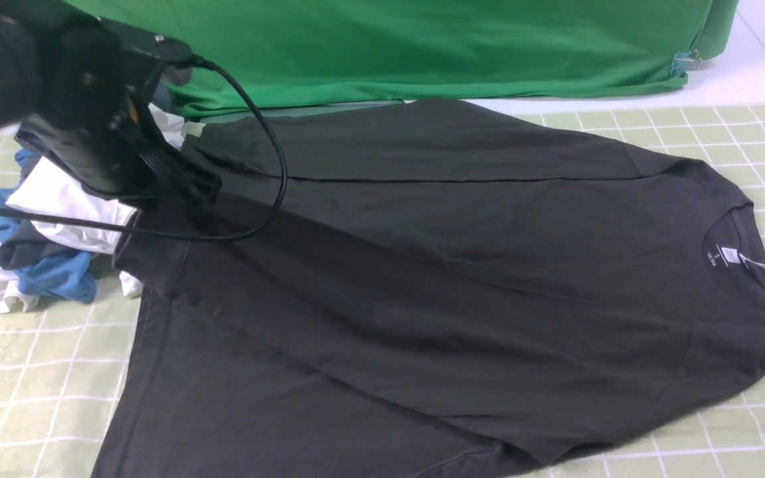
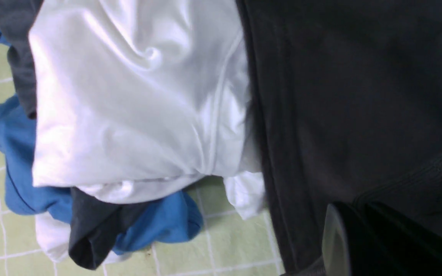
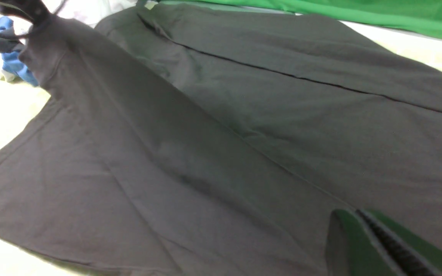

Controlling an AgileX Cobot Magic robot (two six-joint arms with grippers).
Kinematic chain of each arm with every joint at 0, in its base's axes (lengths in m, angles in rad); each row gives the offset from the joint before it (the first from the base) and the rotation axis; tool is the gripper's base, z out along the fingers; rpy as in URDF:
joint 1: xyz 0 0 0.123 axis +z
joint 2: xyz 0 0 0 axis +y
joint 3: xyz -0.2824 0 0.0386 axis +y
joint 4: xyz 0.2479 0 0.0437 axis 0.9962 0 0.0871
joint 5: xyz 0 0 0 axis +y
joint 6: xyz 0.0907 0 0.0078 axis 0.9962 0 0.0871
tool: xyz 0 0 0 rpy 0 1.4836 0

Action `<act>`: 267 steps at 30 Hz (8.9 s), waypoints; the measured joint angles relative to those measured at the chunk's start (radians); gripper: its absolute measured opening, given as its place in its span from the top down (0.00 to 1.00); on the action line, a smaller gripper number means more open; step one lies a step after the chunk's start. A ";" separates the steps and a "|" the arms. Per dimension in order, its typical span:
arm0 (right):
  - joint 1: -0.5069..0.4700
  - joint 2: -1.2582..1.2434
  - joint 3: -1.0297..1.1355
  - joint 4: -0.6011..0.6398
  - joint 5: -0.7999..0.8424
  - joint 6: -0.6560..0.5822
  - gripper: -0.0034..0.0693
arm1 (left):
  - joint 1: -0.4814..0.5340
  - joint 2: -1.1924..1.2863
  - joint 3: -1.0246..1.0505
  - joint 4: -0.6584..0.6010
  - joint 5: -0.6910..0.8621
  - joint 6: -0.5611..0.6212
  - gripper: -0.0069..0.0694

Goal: Fold a long-sleeved shirt over a green coffee tablecloth.
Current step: 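Fold the left side of the black T-shirt inward over its body, then grab the top left corner of the dark shirt with the left gripper, then fold the left side of the dark shirt inward over its body with the left gripper, then grasp the near edge of the shirt at its hem and shoulder corners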

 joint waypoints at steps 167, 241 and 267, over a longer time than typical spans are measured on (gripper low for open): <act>0.060 0.190 0.029 0.000 0.407 -0.036 0.54 | 0.080 0.542 -0.396 -0.475 -0.100 -0.278 0.28; 0.060 0.297 -0.139 -0.473 0.345 0.176 0.94 | -0.258 -0.173 0.302 -0.445 0.196 -0.195 0.48; -0.450 1.048 -0.515 0.052 0.305 -0.319 0.96 | -0.258 -0.282 0.409 -0.537 0.075 -0.012 0.90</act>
